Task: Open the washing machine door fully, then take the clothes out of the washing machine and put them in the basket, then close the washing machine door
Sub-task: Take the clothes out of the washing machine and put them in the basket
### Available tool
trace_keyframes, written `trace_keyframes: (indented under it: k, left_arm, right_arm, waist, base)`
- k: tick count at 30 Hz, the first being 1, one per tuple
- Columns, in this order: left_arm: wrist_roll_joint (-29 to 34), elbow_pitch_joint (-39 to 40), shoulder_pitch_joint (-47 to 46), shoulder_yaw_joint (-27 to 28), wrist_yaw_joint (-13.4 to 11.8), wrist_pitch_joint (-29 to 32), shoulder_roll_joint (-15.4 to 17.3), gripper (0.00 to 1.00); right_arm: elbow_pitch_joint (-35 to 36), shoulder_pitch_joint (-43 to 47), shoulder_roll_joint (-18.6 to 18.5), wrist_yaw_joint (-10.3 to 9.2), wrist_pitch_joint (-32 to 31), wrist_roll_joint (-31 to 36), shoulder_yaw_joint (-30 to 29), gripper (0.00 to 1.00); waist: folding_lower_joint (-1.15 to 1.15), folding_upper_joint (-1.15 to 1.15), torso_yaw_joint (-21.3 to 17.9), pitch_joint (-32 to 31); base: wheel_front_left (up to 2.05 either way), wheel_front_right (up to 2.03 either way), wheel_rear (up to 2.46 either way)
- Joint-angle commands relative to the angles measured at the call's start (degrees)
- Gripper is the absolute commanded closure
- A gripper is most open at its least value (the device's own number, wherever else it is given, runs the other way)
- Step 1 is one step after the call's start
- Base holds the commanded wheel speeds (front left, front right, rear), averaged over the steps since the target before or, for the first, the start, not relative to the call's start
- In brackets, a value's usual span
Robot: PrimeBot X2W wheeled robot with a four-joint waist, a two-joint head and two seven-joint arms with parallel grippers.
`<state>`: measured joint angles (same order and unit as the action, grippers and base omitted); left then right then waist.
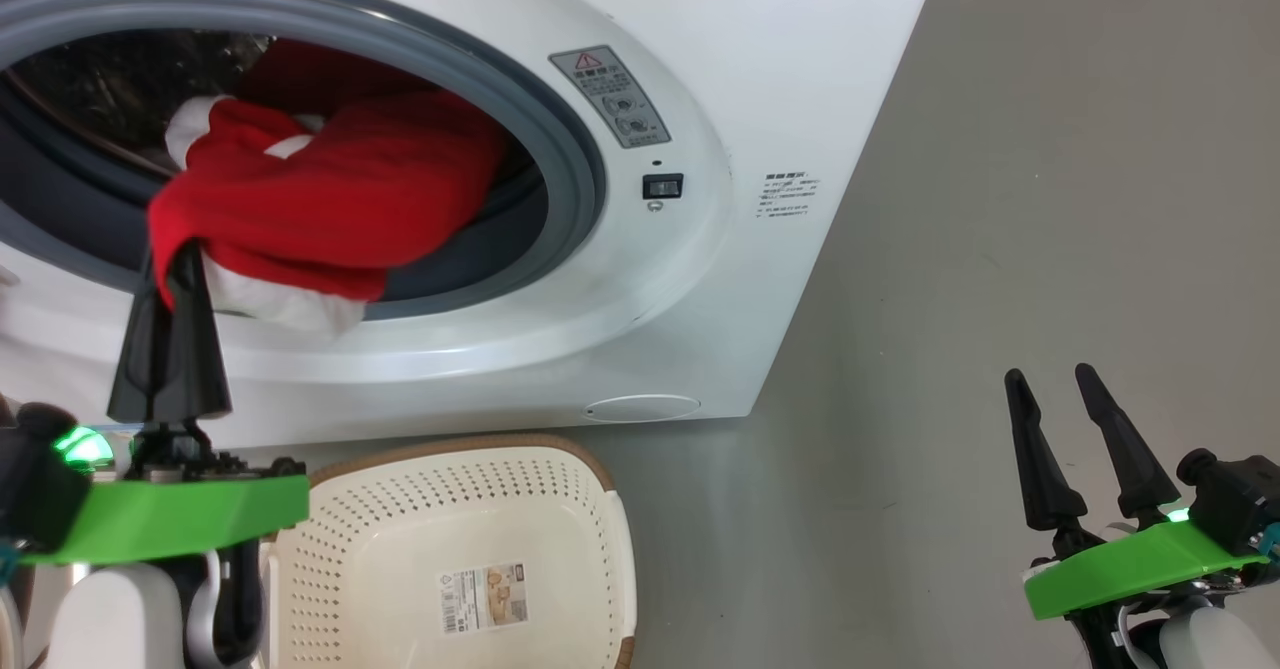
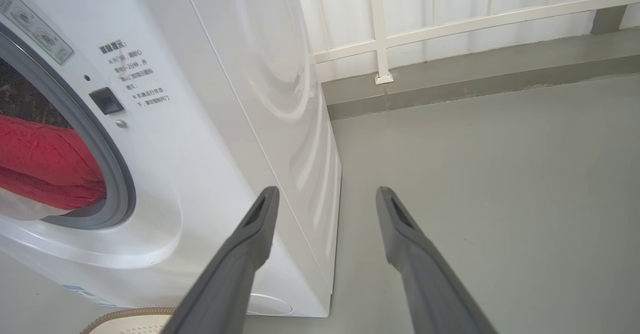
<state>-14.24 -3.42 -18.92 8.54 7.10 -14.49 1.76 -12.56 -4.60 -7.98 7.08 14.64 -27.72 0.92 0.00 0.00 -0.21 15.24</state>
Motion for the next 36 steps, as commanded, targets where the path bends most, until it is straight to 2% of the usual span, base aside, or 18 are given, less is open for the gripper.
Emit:
trace_keyframes:
  k: [1,10,14,21,36]
  left_arm:
    - [-0.7,3.9,0.9,1.2,0.4,-0.5,1.1,1.00]
    - [0.0,13.2,1.6,0.1,-0.2,-0.5,1.1,1.00]
    - [0.1,13.7,2.8,-0.8,-0.5,-0.5,1.1,1.00]
    - [-0.9,7.3,5.1,-2.0,-1.0,-0.5,1.1,1.00]
    - [-2.0,-17.7,5.9,-4.1,-0.2,-0.5,1.1,1.00]
  right_arm:
    - [1.3,0.3,-1.0,0.41,0.4,0.2,0.9,0.00]
    - [1.3,0.3,-0.9,0.41,0.4,0.2,0.9,0.00]
    - [1.4,0.2,-0.8,0.41,0.4,0.2,0.8,0.00]
    - [1.4,0.0,-0.6,0.41,0.4,0.2,1.1,0.00]
    - [1.9,-1.5,-0.9,0.41,0.4,-0.1,1.5,0.00]
  waist:
    - [0.00,0.00,0.1,0.0]
    - [0.00,0.00,0.0,-0.1]
    - [0.00,0.00,-0.2,-0.1]
    - [0.00,0.00,-0.7,0.5]
    - [0.00,0.00,-2.0,4.4]
  base:
    - [0.00,0.00,0.00]
    - [0.00,0.00,0.00]
    - [0.00,0.00,0.00]
    - [0.00,0.00,0.00]
    - [0.00,0.00,0.00]
